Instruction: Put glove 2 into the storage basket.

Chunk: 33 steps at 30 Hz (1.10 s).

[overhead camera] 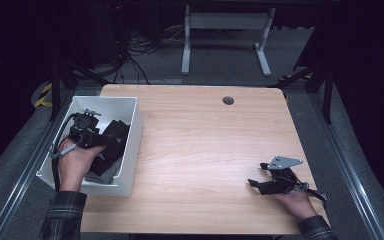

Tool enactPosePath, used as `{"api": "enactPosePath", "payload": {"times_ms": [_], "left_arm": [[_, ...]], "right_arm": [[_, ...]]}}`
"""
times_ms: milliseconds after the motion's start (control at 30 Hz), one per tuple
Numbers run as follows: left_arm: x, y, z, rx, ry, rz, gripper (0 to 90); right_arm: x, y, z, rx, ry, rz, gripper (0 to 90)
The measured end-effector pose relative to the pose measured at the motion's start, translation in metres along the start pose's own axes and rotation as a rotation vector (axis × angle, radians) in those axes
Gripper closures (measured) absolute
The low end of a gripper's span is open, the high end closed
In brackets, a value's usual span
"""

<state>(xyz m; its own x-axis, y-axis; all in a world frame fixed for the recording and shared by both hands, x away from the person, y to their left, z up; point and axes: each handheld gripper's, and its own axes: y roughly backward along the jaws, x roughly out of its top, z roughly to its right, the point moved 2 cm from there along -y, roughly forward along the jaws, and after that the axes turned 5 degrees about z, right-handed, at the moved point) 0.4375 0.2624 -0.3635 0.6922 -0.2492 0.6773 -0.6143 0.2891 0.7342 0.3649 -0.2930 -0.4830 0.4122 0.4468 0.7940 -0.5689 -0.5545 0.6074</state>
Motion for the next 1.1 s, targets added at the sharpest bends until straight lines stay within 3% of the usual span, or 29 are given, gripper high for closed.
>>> {"api": "enactPosePath", "payload": {"times_ms": [100, 267, 567, 800, 1100], "left_arm": [[0.008, 0.012, 0.010, -0.014, -0.025, 0.049, 30.1], [0.020, 0.023, 0.030, -0.048, -0.075, 0.086, 27.9], [0.035, 0.025, 0.086, -0.149, -0.165, 0.124, 23.3], [0.034, 0.010, 0.132, -0.232, -0.226, 0.123, 21.6], [0.015, -0.023, 0.179, -0.317, -0.282, 0.086, 21.2]], "right_arm": [[0.000, 0.000, 0.000, 0.000, 0.000, 0.000, 19.6], [0.000, 0.000, 0.000, 0.000, 0.000, 0.000, 19.7], [0.000, 0.000, 0.000, 0.000, 0.000, 0.000, 19.6], [0.000, 0.000, 0.000, 0.000, 0.000, 0.000, 19.6], [0.000, 0.000, 0.000, 0.000, 0.001, 0.001, 19.5]]}}
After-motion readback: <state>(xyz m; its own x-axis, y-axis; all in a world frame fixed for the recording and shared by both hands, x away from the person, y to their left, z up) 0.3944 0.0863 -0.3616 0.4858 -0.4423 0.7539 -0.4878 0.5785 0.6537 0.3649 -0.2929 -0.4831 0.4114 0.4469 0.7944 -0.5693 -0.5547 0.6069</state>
